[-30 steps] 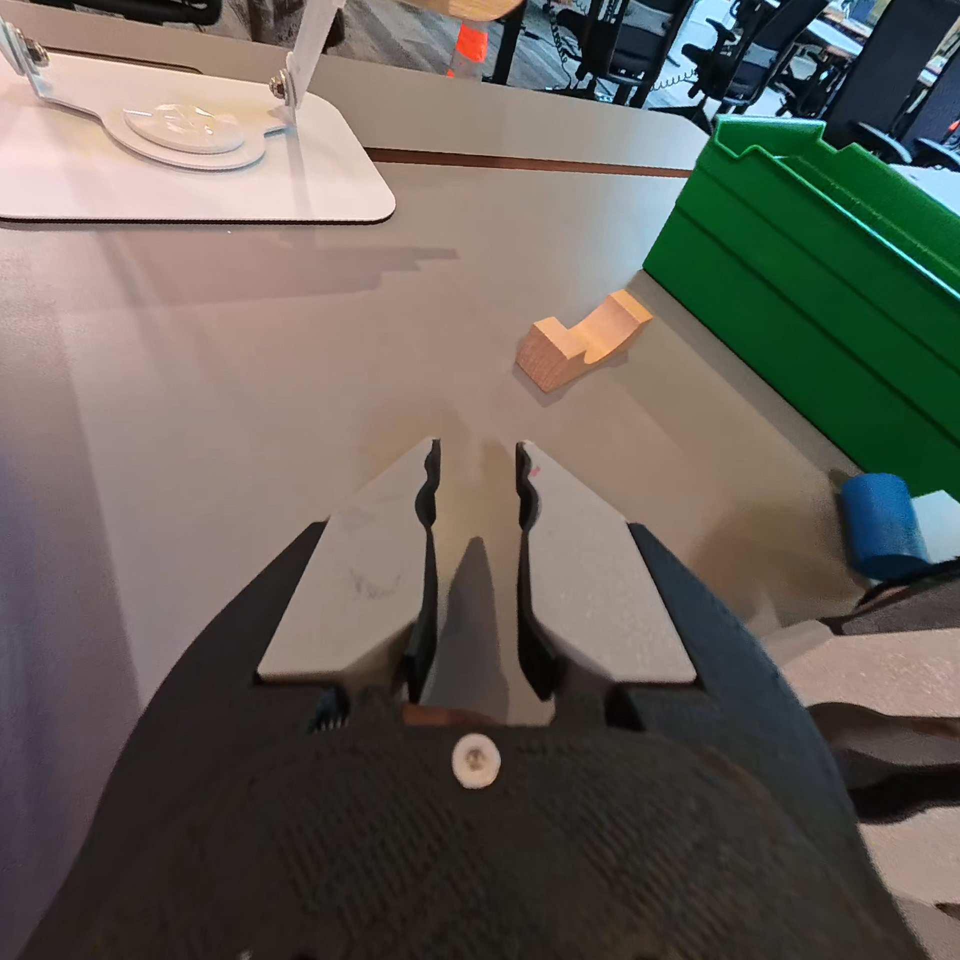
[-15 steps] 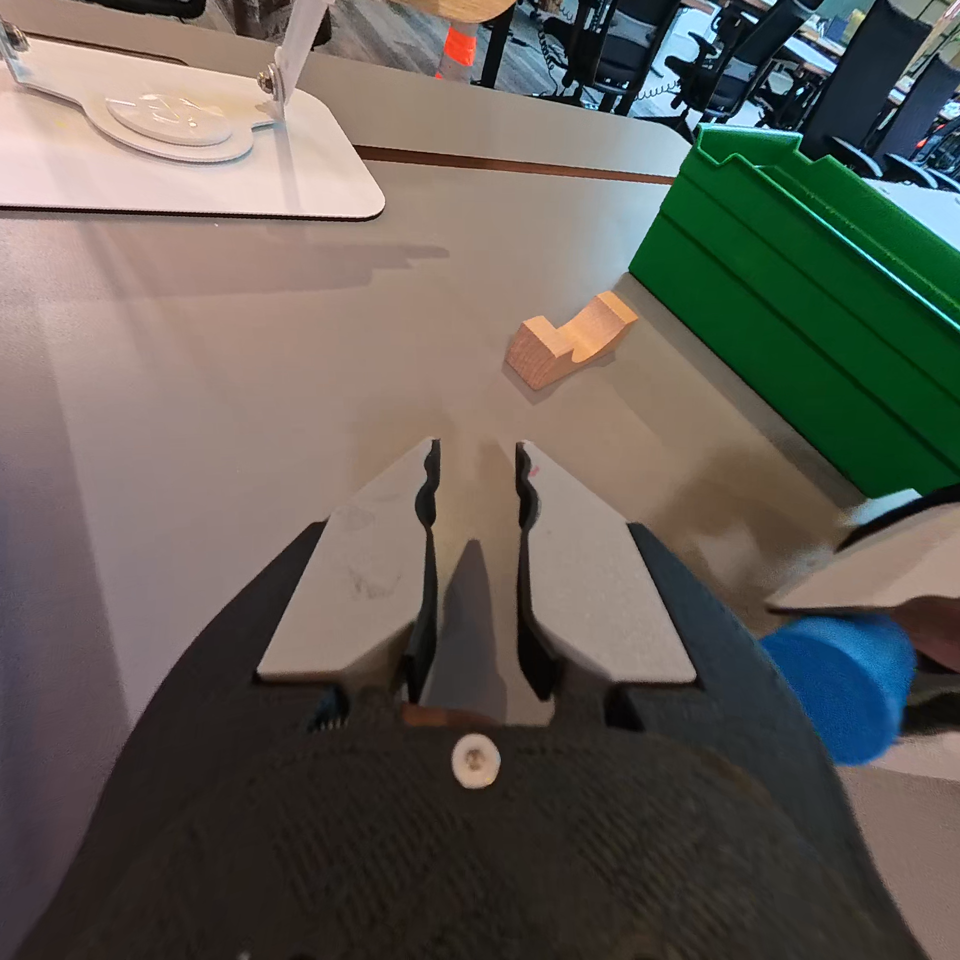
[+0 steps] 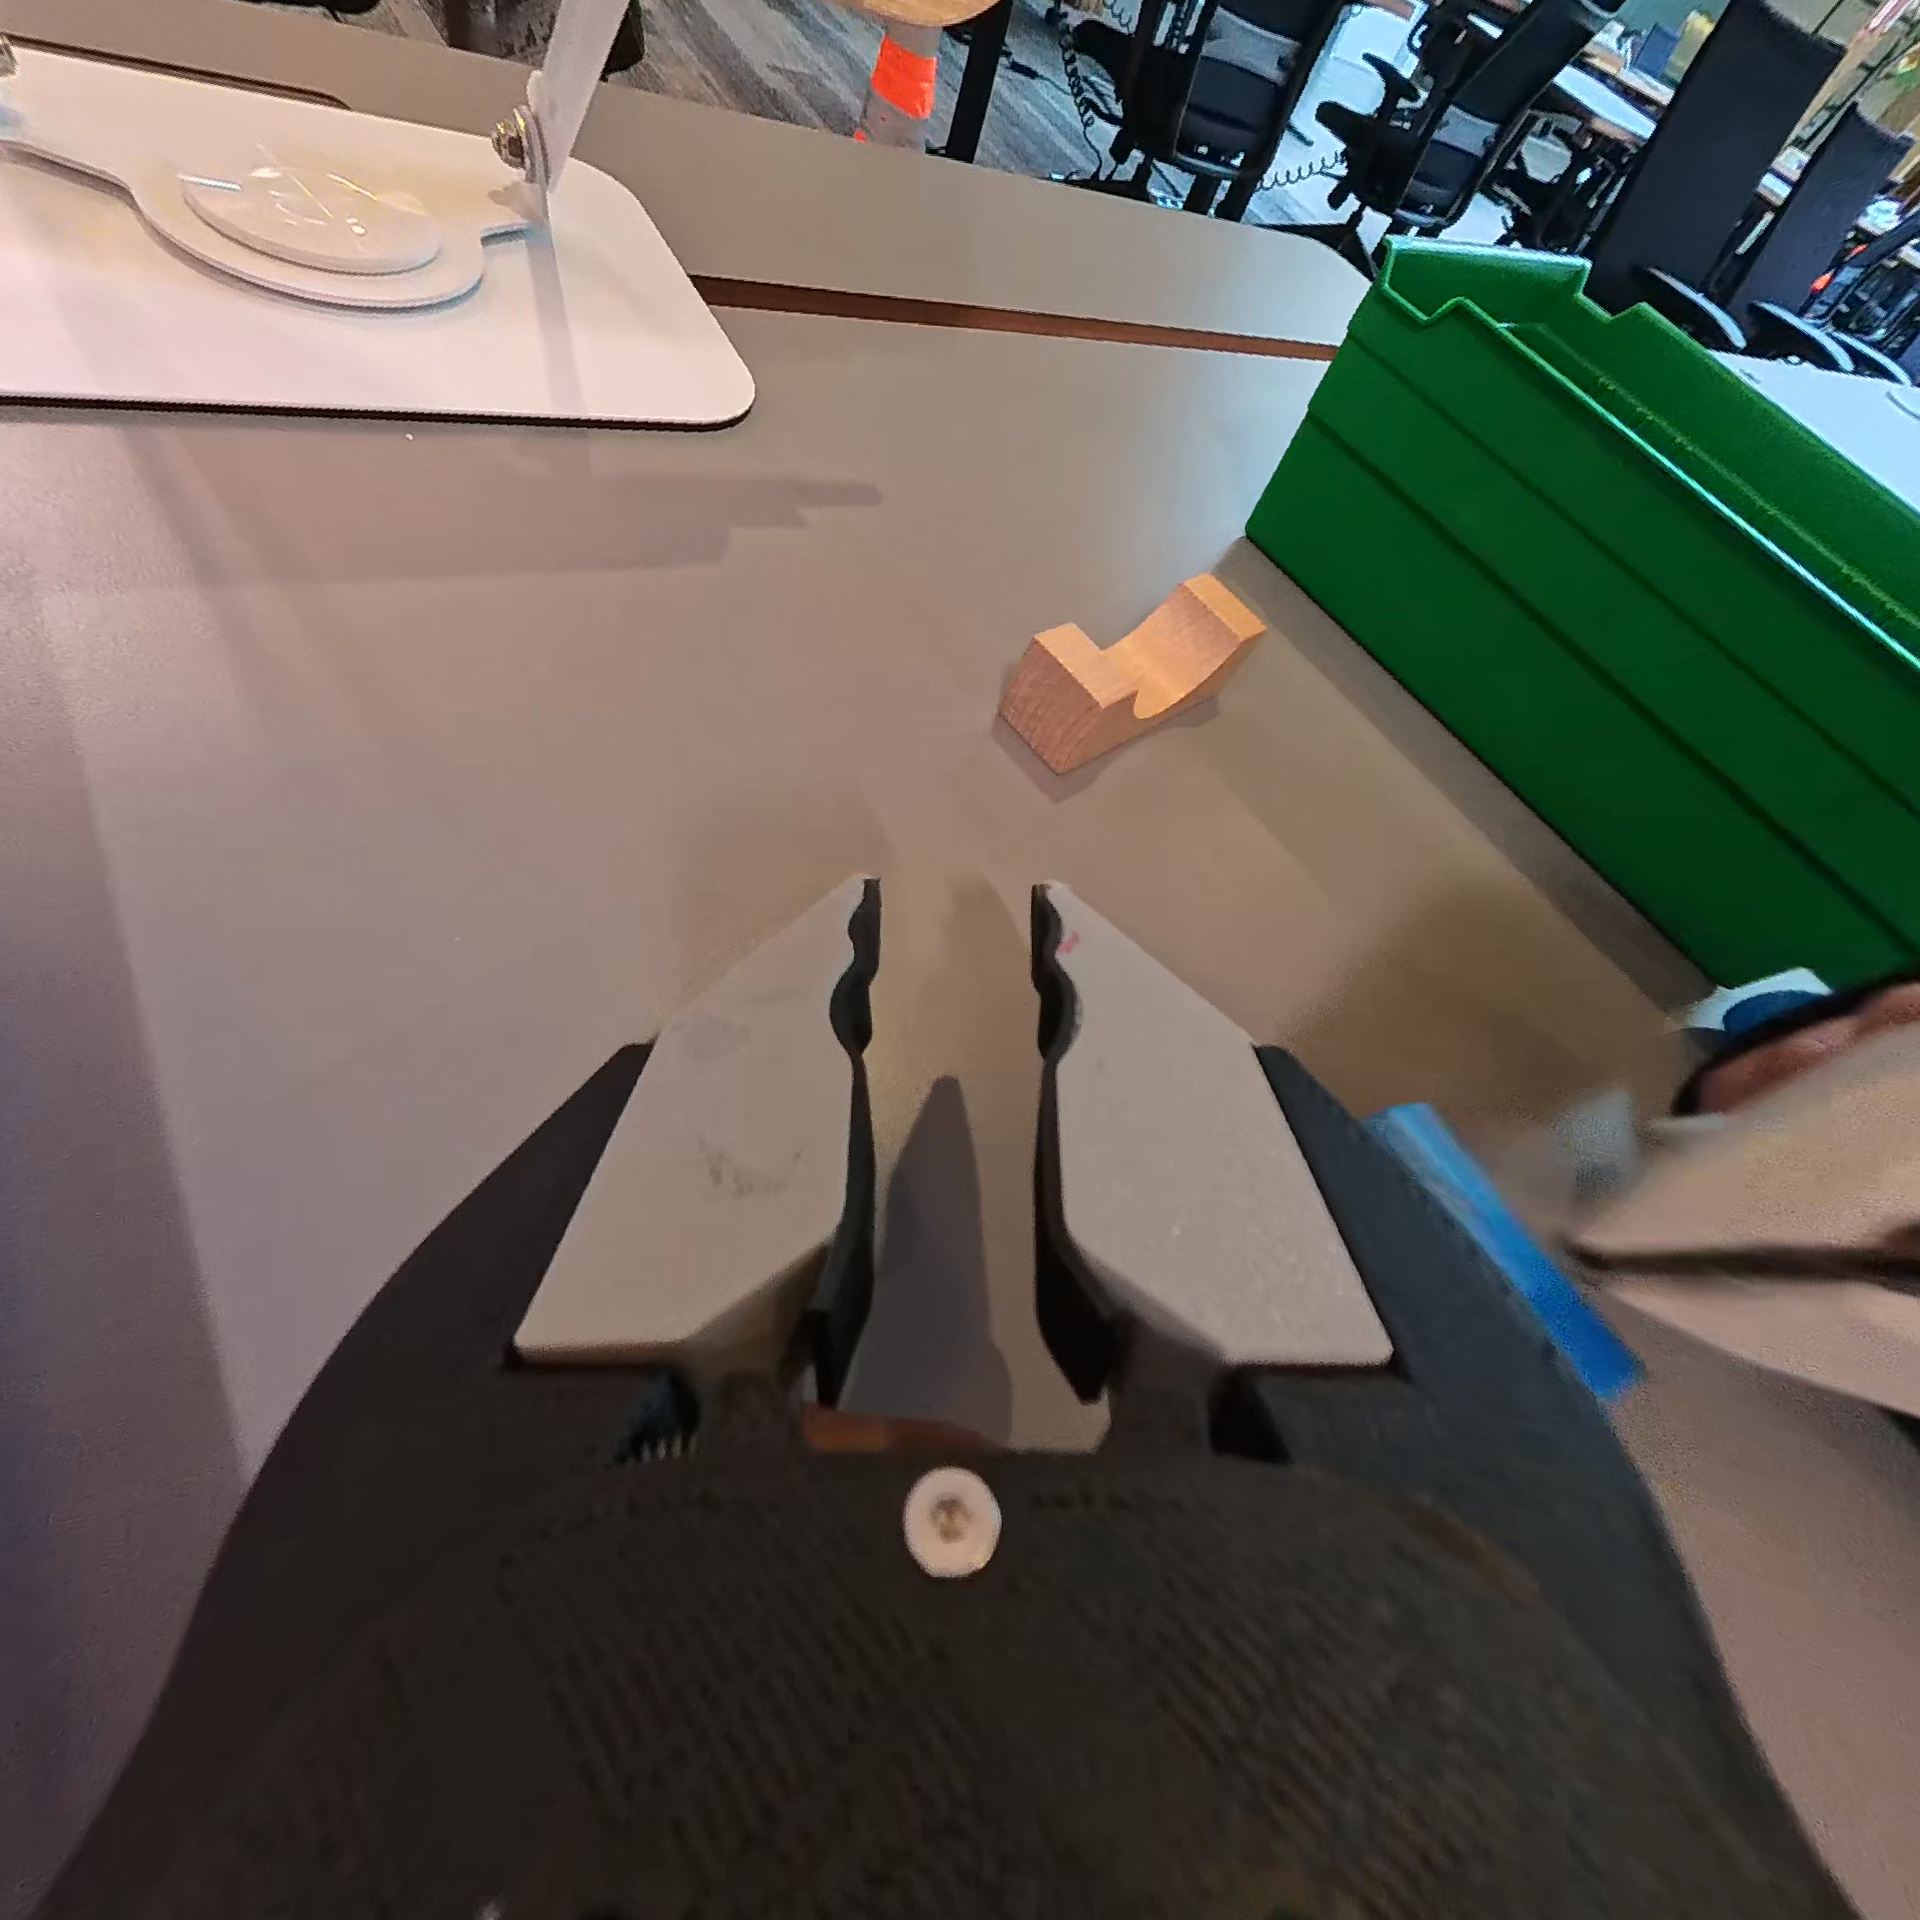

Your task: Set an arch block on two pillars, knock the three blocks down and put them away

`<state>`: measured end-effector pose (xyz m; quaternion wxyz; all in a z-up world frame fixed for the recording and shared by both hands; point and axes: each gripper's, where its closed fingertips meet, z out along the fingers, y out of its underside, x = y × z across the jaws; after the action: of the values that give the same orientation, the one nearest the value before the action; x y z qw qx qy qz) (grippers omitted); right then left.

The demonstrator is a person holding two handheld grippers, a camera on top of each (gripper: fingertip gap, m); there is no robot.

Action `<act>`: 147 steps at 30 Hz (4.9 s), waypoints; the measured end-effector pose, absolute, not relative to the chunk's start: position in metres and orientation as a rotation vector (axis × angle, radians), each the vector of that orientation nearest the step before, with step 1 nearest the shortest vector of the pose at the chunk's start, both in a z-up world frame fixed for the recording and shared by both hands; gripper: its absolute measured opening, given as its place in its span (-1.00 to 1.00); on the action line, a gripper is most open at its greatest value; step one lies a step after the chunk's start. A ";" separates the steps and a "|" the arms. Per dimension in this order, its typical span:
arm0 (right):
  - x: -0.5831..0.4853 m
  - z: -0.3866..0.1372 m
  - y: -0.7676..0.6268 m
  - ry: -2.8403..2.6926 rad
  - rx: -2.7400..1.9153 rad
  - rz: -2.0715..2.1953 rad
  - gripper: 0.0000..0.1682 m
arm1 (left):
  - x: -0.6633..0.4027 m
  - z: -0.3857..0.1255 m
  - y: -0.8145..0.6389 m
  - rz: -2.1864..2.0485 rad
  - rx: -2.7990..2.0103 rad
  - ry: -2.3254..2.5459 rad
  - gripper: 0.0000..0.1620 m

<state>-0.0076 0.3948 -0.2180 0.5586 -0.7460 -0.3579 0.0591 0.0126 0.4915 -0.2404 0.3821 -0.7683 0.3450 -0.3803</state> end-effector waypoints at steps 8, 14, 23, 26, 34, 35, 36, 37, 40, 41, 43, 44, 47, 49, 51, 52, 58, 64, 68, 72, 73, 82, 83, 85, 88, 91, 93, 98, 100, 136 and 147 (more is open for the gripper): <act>0.013 -0.228 0.405 -0.714 -1.850 0.093 -0.95 | 0.012 -0.241 0.491 -0.967 -1.967 0.877 -0.67; 0.011 -0.198 0.378 -0.592 -1.854 0.344 -0.38 | 0.012 -0.242 0.491 -0.978 -1.976 0.876 -0.67; 0.008 -0.270 0.371 -0.673 -2.140 0.247 -0.08 | 0.015 -0.243 0.486 -0.978 -1.971 0.908 -0.67; 0.003 -0.280 0.373 -0.785 -2.167 0.224 -0.15 | 0.014 -0.242 0.486 -0.991 -1.972 0.898 -0.67; 0.007 -0.267 0.378 -0.810 -2.071 0.073 -0.17 | 0.015 -0.245 0.485 -1.006 -1.990 0.901 -0.66; 0.007 -0.259 0.378 -0.805 -2.039 0.050 -0.17 | 0.016 -0.244 0.485 -1.002 -1.987 0.905 -0.66; 0.008 -0.250 0.378 -0.792 -2.005 0.008 -0.17 | 0.016 -0.244 0.485 -0.998 -1.983 0.907 -0.66; 0.013 -0.237 0.379 -0.770 -1.966 -0.065 -0.17 | 0.016 -0.244 0.485 -0.996 -1.981 0.909 -0.67; 0.030 -0.177 0.371 -0.674 -1.816 -0.247 -0.18 | 0.016 -0.243 0.484 -0.999 -1.977 0.907 -0.67; 0.040 -0.155 0.366 -0.629 -1.777 -0.289 -0.18 | 0.016 -0.243 0.484 -1.003 -1.978 0.906 -0.67; 0.073 -0.121 0.356 -0.517 -1.756 -0.361 -0.17 | 0.016 -0.244 0.483 -1.010 -1.981 0.908 -0.67; 0.095 -0.109 0.352 -0.452 -1.754 -0.388 -0.18 | 0.017 -0.244 0.483 -1.012 -1.981 0.909 -0.67; 0.179 -0.099 0.344 -0.208 -1.856 -0.445 -0.17 | 0.017 -0.243 0.482 -1.014 -1.975 0.913 -0.67; 0.228 -0.107 0.341 -0.105 -1.932 -0.490 -0.17 | 0.018 -0.243 0.481 -1.011 -1.973 0.920 -0.67; 0.267 -0.129 0.338 -0.032 -2.034 -0.511 -0.17 | 0.018 -0.243 0.480 -1.009 -1.971 0.925 -0.67; 0.278 -0.143 0.337 -0.007 -2.101 -0.481 -0.17 | 0.018 -0.243 0.480 -1.011 -1.969 0.925 -0.67; 0.269 -0.145 0.307 -0.013 -2.067 -0.357 -0.12 | 0.017 -0.242 0.481 -1.038 -1.975 0.904 -0.67; 0.180 -0.166 0.251 -0.366 -2.020 -0.019 -0.11 | 0.019 -0.242 0.477 -1.024 -1.966 0.933 -0.66; 0.159 -0.202 0.215 -0.404 -2.093 0.004 -0.04 | 0.020 -0.243 0.476 -1.016 -1.967 0.944 -0.66; 0.160 -0.238 0.201 -0.320 -2.171 -0.032 -0.05 | 0.019 -0.243 0.477 -1.027 -1.968 0.932 -0.67; 0.161 -0.246 0.201 -0.285 -2.181 -0.029 -0.04 | 0.019 -0.243 0.477 -1.031 -1.969 0.930 -0.67; 0.162 -0.267 0.231 -0.108 -2.209 -0.035 -0.08 | 0.018 -0.242 0.474 -1.049 -1.971 0.924 -0.66; 0.160 -0.268 0.233 -0.103 -2.213 -0.025 -0.09 | 0.018 -0.242 0.474 -1.054 -1.971 0.922 -0.66; 0.158 -0.273 0.237 -0.110 -2.245 -0.020 -0.11 | 0.018 -0.242 0.473 -1.058 -1.973 0.922 -0.66; 0.158 -0.278 0.243 -0.141 -2.276 -0.080 -0.22 | 0.019 -0.243 0.472 -1.050 -1.973 0.934 -0.66; 0.155 -0.280 0.245 -0.163 -2.288 -0.096 -0.22 | 0.018 -0.242 0.471 -1.048 -1.967 0.939 -0.66; 0.152 -0.280 0.242 -0.176 -2.292 -0.089 -0.22 | 0.018 -0.242 0.470 -1.051 -1.966 0.940 -0.66; 0.138 -0.276 0.224 -0.229 -2.282 -0.045 -0.22 | 0.019 -0.244 0.469 -1.045 -1.971 0.954 -0.66; 0.135 -0.275 0.222 -0.235 -2.287 -0.021 -0.15 | 0.020 -0.244 0.468 -1.040 -1.972 0.964 -0.66; 0.267 -0.152 0.270 0.114 -1.947 -0.160 -0.17 | 0.020 -0.245 0.466 -1.061 -1.979 0.961 -0.66; 0.190 -0.124 0.282 -0.049 -1.706 -0.183 -0.17 | 0.021 -0.246 0.464 -1.048 -1.978 0.982 -0.65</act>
<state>0.1901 0.2817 -0.1244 0.6538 -0.7520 -0.0216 -0.0806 0.0213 0.4644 -0.2456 0.3414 -0.7606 0.3777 -0.4029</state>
